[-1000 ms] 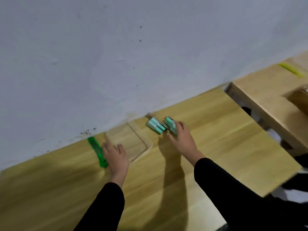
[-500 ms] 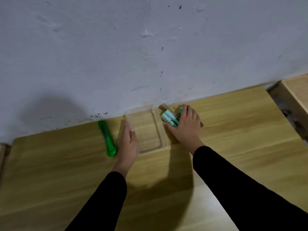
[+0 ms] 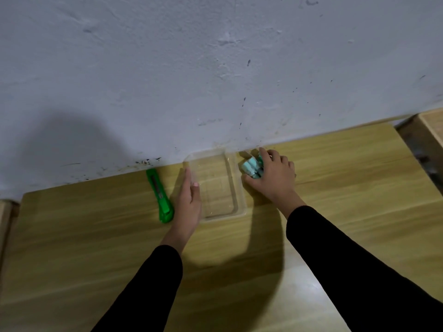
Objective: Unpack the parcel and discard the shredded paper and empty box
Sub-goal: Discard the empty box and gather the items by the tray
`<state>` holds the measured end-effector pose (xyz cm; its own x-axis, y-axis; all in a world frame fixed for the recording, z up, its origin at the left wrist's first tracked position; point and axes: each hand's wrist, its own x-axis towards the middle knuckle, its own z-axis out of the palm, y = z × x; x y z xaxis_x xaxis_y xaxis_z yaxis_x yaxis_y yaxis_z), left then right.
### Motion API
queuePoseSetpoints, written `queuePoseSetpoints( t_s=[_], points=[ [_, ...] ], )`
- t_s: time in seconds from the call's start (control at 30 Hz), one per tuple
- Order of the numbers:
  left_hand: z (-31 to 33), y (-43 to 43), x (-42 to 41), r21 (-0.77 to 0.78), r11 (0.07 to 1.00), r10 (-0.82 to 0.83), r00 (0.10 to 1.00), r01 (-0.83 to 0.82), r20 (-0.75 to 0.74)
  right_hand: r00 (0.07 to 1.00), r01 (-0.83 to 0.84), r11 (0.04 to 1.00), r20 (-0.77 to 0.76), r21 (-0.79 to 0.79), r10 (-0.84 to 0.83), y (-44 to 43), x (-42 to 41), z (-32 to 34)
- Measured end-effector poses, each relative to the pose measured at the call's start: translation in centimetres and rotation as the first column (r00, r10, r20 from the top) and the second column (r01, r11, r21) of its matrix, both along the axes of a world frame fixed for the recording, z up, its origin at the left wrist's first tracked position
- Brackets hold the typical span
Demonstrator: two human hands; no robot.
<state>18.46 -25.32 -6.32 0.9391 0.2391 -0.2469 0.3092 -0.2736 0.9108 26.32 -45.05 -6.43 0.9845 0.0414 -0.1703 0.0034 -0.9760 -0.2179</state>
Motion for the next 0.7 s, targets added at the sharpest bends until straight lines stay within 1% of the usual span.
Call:
queuePoseSetpoints(
  t_s=[0.17, 0.3, 0.43, 0.53, 0.7],
  points=[
    [0.4, 0.0, -0.1, 0.010, 1.000, -0.014, 1.000, 0.014, -0.008, 0.999, 0.043, 0.999, 0.012, 0.024, -0.043, -0.3, -1.1, 0.0],
    [0.7, -0.2, -0.3, 0.030, 1.000, -0.003, 1.000, 0.004, -0.028, 0.996, 0.085, 0.996, -0.008, 0.036, -0.085, -0.2, -1.4, 0.1],
    [0.6, -0.3, -0.4, 0.044, 0.999, 0.009, 1.000, -0.008, -0.010, 0.989, 0.142, 0.988, -0.046, 0.058, -0.139, -0.3, -1.9, 0.2],
    [0.5, -0.6, -0.5, 0.084, 0.996, 0.016, 1.000, -0.015, -0.015, 0.986, 0.155, 0.985, -0.070, 0.072, -0.150, -0.2, -2.2, 0.5],
    [0.6, -0.8, -0.5, 0.097, 0.995, -0.007, 1.000, 0.007, -0.002, 0.982, 0.178, 0.977, -0.092, 0.119, -0.168, -0.4, -2.7, 0.7]
  ],
)
